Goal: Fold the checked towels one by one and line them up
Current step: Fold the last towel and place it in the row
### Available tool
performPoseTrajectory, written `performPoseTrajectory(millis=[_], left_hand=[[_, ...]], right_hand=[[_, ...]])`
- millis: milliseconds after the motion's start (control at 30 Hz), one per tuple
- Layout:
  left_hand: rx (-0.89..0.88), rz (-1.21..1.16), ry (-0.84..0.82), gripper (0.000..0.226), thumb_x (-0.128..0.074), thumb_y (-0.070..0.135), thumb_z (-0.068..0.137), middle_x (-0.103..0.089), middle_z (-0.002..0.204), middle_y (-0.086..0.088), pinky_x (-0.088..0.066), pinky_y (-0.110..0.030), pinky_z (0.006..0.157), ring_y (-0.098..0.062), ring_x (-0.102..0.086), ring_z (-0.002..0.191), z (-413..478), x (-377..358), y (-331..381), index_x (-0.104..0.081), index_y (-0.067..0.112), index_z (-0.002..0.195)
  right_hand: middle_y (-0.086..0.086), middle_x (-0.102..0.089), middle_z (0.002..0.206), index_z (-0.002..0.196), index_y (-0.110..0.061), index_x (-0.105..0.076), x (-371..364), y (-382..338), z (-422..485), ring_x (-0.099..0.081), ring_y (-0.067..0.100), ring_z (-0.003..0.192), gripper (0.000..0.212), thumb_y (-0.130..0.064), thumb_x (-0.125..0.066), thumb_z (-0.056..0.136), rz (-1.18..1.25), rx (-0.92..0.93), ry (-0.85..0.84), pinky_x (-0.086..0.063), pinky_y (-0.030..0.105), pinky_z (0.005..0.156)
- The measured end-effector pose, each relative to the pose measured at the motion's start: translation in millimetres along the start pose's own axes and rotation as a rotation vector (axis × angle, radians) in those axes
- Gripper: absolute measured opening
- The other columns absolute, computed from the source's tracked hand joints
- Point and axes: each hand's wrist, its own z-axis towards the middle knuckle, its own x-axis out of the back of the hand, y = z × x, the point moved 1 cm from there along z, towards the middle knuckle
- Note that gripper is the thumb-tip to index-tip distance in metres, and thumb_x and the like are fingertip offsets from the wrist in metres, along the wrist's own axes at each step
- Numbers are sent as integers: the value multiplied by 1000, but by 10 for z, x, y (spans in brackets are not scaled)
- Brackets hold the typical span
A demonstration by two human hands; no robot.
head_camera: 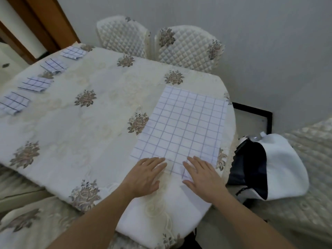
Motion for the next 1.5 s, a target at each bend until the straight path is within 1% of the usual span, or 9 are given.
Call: performPoseTrajectory(millis=[100,267,567,833,1000,1067,1133,1267,1500], left_hand=[[-10,-8,-11,69,-52,43,80,-42,155,-1,-35,-38,113,-20,-42,140,82,-168,-94,-46,20,144],[-200,33,-18,73,-48,44,83,-33,160,-2,-19,-40,119,-19,-30,148,256,-346,-344,-42,15,149],[-297,9,107,52,-55,47,90,-54,146,0,-42,-43,103,-21,-52,130,325,-481,-476,-60,18,133],[-343,-23,223,35,-59,32,89,-63,135,3,-47,-42,92,-20,-61,119,397,-521,-516,-68,18,120],[-392,1,181,35,-58,27,90,-61,138,4,-48,-40,88,-19,-59,120,452,-537,-620,-67,17,123],[-408,-24,154,36,-53,24,92,-61,138,5,-48,-38,88,-19,-59,121,465,-531,-676,-66,17,125],[-402,-58,123,40,-50,26,90,-61,138,4,-51,-39,89,-20,-59,122,490,-494,-734,-65,17,126],[-281,-110,101,41,-46,36,94,-61,138,1,-44,-51,106,-24,-55,130,521,-405,-844,-68,19,125],[-263,-238,56,44,-37,28,99,-65,133,0,-44,-50,106,-26,-58,127,310,-289,-854,-66,15,129]], right_hand=[[7,-47,151,145,-18,-46,-100,-62,51,-46,28,138,67,-61,-37,93,9,-6,-30,-44,48,108],[5,-40,156,149,-19,-43,-326,-82,15,-39,28,143,70,-64,-35,96,-9,-34,-32,-39,49,112],[8,-44,154,145,-14,-48,-497,-65,-10,-43,30,141,60,-53,-41,100,-158,19,137,-42,51,109],[20,-49,147,139,-1,-52,-576,-25,-17,-49,40,133,50,-35,-39,106,-310,133,232,-48,56,100],[20,-50,146,137,1,-54,-614,42,-30,-50,41,133,46,-22,-56,98,-348,178,248,-49,55,99],[19,-51,146,136,0,-55,-616,28,-21,-50,39,133,46,-20,-55,95,-310,158,258,-48,54,101],[14,-52,146,137,-3,-57,-590,5,-13,-50,34,134,49,-29,-53,95,-219,94,273,-47,52,103],[5,-51,148,142,-9,-53,-548,-47,3,-48,25,137,60,-49,-50,97,-55,-30,272,-43,47,107],[-4,-54,146,139,-17,-57,-595,5,-140,-45,23,139,46,-24,-46,95,127,-138,312,-43,46,107]])
